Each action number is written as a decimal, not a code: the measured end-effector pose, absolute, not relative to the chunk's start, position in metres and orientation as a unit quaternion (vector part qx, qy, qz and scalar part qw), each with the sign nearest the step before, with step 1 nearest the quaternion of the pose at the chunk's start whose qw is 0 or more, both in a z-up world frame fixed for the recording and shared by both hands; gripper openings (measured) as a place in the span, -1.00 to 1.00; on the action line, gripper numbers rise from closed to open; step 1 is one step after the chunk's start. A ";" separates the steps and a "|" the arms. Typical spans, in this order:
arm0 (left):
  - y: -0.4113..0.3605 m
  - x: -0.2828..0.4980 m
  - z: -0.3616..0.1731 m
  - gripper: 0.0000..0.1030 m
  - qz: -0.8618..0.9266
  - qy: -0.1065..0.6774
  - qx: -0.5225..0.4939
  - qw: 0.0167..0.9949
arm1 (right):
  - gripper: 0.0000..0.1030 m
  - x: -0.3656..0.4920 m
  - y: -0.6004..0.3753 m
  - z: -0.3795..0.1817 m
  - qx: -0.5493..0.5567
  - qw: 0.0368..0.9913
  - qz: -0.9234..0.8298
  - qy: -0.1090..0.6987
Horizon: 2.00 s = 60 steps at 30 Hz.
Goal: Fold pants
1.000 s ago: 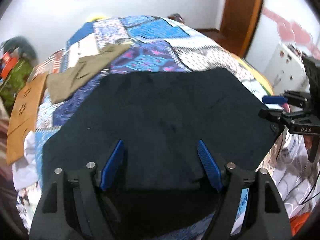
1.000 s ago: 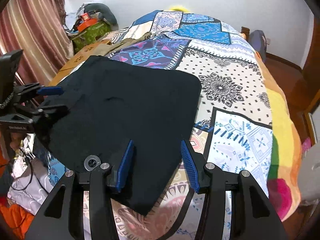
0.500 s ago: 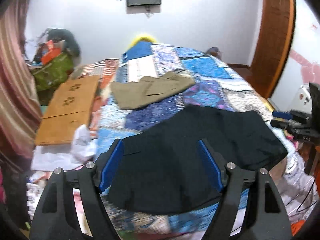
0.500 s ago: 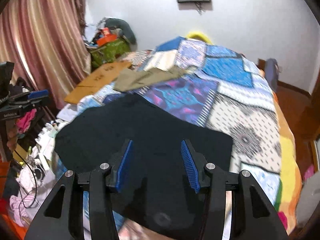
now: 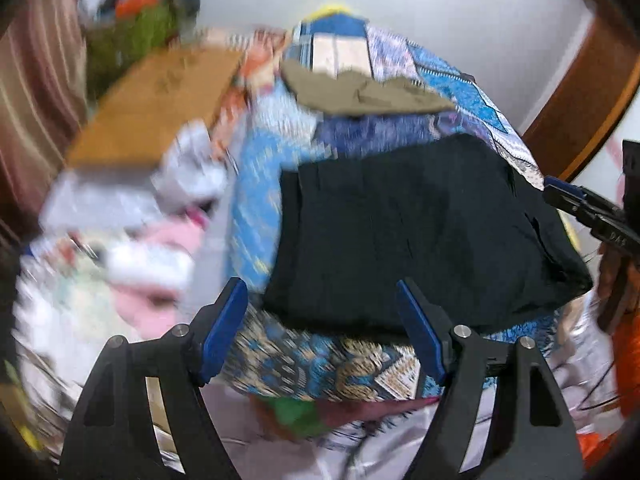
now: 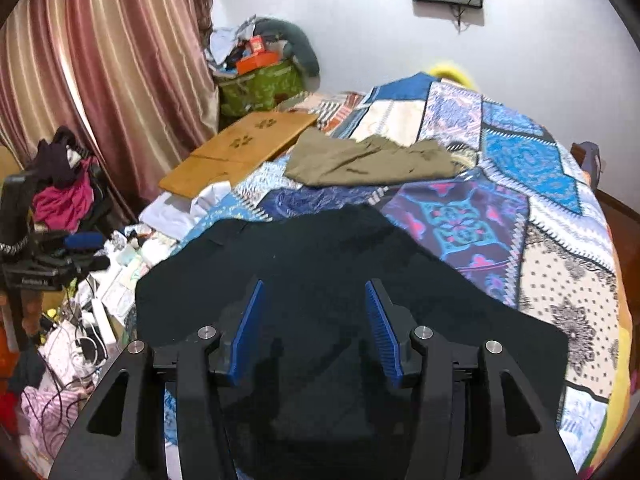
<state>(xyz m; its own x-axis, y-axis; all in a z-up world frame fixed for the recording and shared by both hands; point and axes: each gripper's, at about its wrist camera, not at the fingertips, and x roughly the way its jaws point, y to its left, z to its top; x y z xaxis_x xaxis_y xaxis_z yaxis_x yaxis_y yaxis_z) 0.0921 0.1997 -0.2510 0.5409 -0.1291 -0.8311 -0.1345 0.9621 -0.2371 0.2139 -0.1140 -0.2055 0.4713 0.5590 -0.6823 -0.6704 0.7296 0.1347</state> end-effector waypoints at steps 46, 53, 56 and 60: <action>0.139 0.132 -0.169 -0.60 0.064 0.347 -0.086 0.932 | -0.03 0.210 -0.191 -0.202 -0.030 0.880 0.293 0.371; 0.087 0.148 -0.122 -0.62 0.012 0.310 -0.050 0.949 | -0.02 0.212 -0.249 -0.218 -0.011 0.888 0.245 0.389; 0.065 0.156 -0.113 -0.63 -0.006 0.304 -0.034 0.952 | -0.02 0.207 -0.270 -0.225 -0.003 0.890 0.228 0.394; 0.034 0.168 -0.104 -0.67 -0.032 0.301 -0.020 0.953 | -0.02 0.205 -0.289 -0.240 0.014 0.885 0.223 0.408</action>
<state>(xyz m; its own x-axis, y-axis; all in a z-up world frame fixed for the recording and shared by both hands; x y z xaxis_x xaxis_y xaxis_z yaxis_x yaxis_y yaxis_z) 0.1681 0.0343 -0.1040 0.8170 -0.0729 -0.5720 0.0490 0.9972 -0.0571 0.2047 -0.2893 -0.2400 0.5673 0.4067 -0.7161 -0.3831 0.9001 0.2077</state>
